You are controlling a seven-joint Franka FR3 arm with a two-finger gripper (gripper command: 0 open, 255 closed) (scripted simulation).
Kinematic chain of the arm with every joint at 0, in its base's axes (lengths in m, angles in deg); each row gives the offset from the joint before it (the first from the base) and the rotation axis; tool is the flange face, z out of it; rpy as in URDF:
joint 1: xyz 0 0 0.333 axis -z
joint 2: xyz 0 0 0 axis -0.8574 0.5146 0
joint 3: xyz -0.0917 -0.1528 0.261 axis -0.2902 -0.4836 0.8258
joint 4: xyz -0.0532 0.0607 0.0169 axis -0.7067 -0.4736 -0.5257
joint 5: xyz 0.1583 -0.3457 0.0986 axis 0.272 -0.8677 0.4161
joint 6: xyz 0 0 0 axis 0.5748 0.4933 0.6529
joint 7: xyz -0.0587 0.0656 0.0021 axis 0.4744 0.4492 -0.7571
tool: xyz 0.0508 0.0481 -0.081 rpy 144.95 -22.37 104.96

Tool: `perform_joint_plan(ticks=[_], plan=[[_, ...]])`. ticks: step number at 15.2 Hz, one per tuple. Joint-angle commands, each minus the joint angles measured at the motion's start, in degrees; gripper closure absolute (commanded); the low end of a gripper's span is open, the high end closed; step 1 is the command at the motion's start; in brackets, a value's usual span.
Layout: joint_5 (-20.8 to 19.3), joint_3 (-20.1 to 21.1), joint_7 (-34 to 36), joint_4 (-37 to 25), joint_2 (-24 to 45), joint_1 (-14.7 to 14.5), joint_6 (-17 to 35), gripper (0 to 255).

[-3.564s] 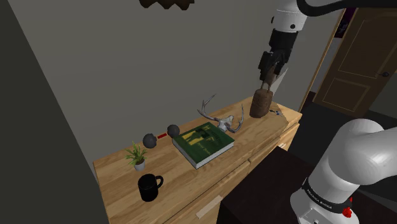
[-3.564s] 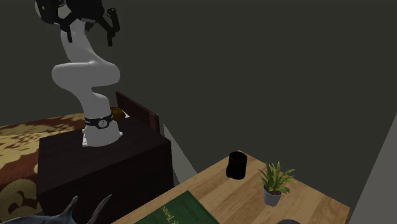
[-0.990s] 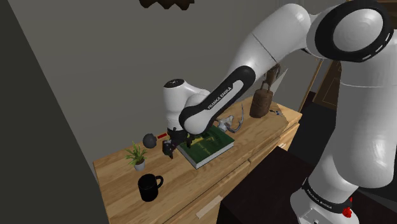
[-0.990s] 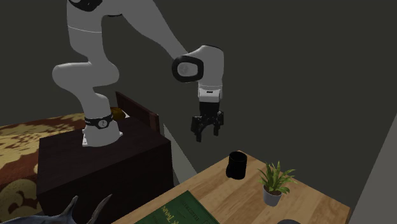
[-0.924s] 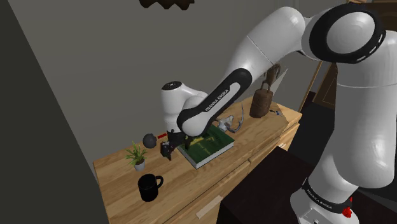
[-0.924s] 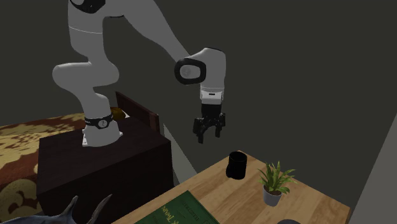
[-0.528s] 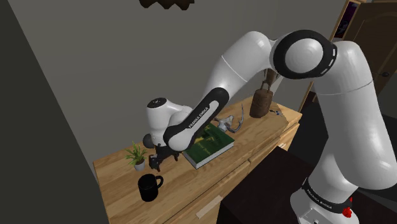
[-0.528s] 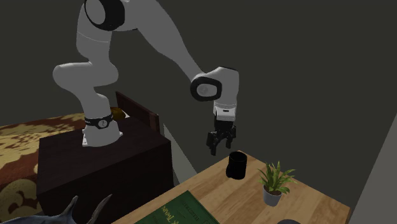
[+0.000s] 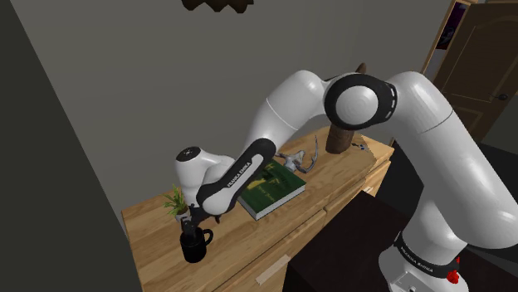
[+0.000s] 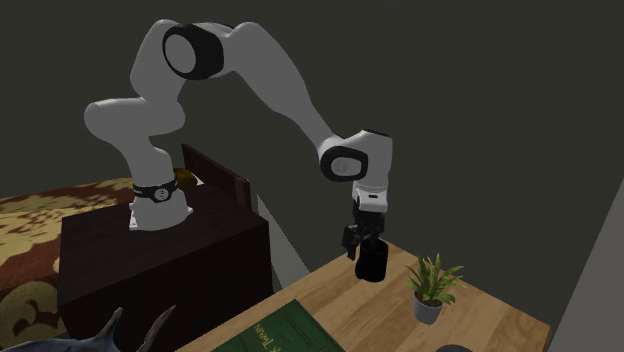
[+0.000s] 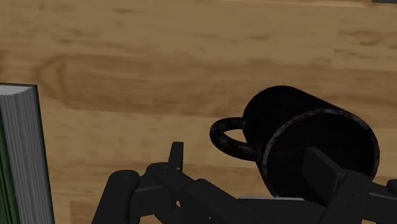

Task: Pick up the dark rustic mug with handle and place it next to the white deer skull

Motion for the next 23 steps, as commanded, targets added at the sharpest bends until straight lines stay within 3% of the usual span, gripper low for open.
perform_joint_plan(ticks=[1, 12, 13, 23], plan=[[-0.32, -0.37, 0.16, -0.74, 1.45, -0.27, 0.75, 0], [-0.84, -0.99, 0.44, -1.58, 3.67, -0.67, 2.15, 0], [-0.84, -0.99, 0.44, -1.58, 3.67, -0.67, 2.15, 255], [-0.71, -0.82, 0.36, -1.27, 3.02, -0.54, 1.80, 255]])
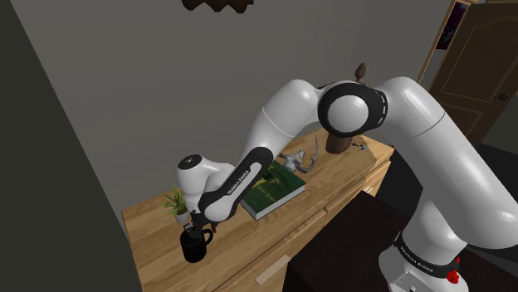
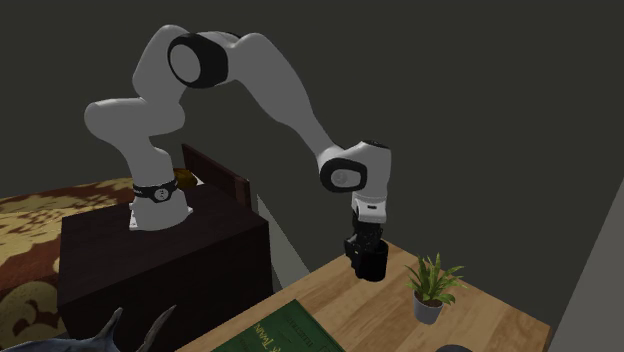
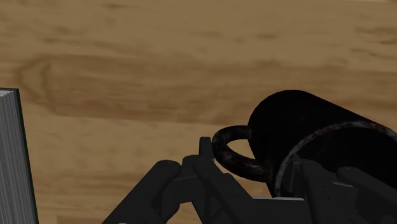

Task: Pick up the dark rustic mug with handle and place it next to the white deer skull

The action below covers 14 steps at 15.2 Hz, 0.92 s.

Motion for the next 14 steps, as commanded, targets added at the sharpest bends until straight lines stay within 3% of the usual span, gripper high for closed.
perform_joint_plan(ticks=[1, 14], plan=[[0.22, 0.27, -0.13, 0.41, -1.00, 0.20, -0.59, 255], [2.40, 2.53, -1.52, 3.03, -8.97, 1.86, -5.96, 255]])
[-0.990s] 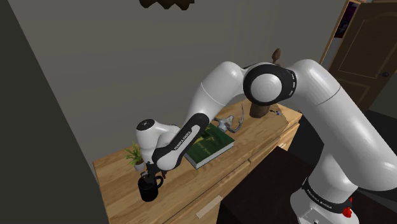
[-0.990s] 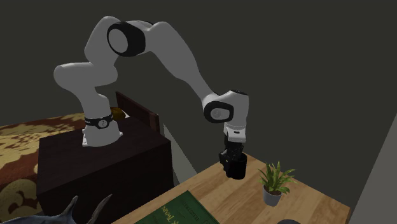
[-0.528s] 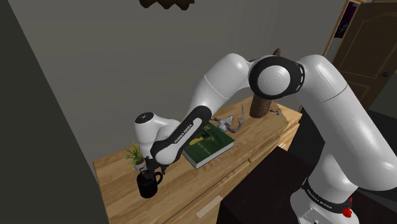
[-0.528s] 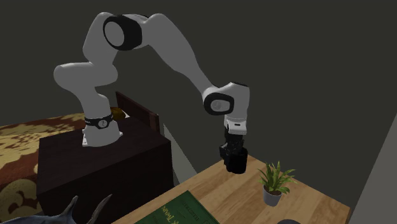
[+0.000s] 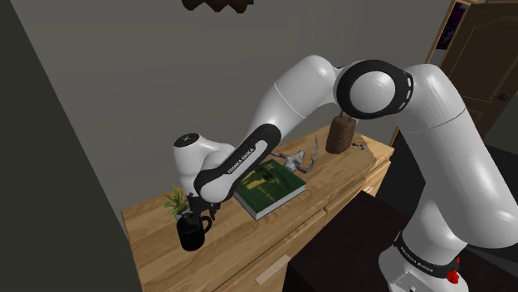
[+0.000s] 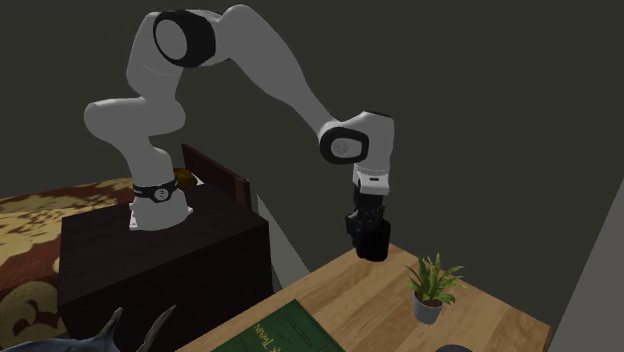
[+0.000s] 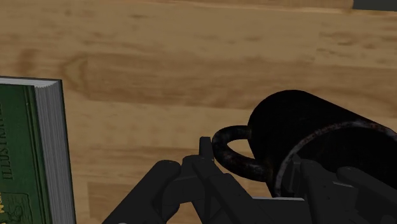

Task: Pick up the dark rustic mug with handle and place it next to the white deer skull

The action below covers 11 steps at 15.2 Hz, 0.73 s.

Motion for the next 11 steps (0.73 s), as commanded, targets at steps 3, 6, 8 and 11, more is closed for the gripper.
perform_joint_plan(ticks=[3, 6, 8, 11], plan=[[0.74, 0.66, -0.45, 0.15, -2.08, 0.38, -1.91, 255], [1.33, 1.15, -0.84, 0.33, -3.72, 0.72, -3.34, 255], [1.72, 1.46, -1.10, 0.38, -4.78, 0.94, -4.32, 255], [2.32, 1.91, -1.49, 0.36, -6.32, 1.25, -5.84, 255]])
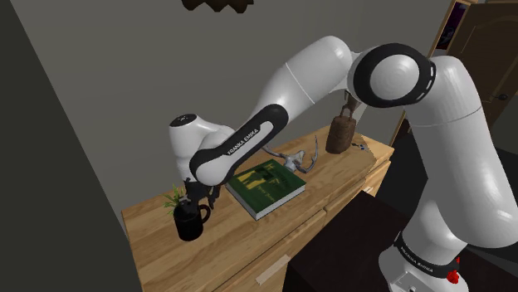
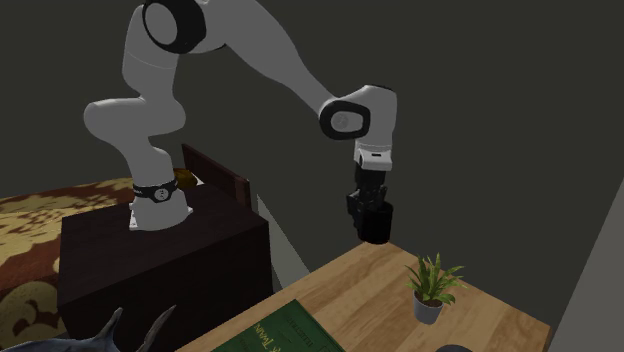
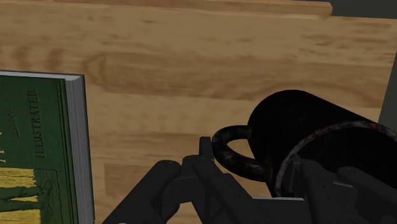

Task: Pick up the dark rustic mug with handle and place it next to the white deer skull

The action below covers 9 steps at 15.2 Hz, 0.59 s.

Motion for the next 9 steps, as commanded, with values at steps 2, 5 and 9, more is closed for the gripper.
perform_joint_plan(ticks=[2, 5, 9], plan=[[0.57, 0.42, -0.34, -0.34, -1.33, 0.20, -1.63, 255], [1.17, 0.83, -0.74, -0.55, -2.76, 0.47, -3.22, 255], [1.96, 1.33, -1.27, -1.03, -4.57, 0.79, -5.42, 255]])
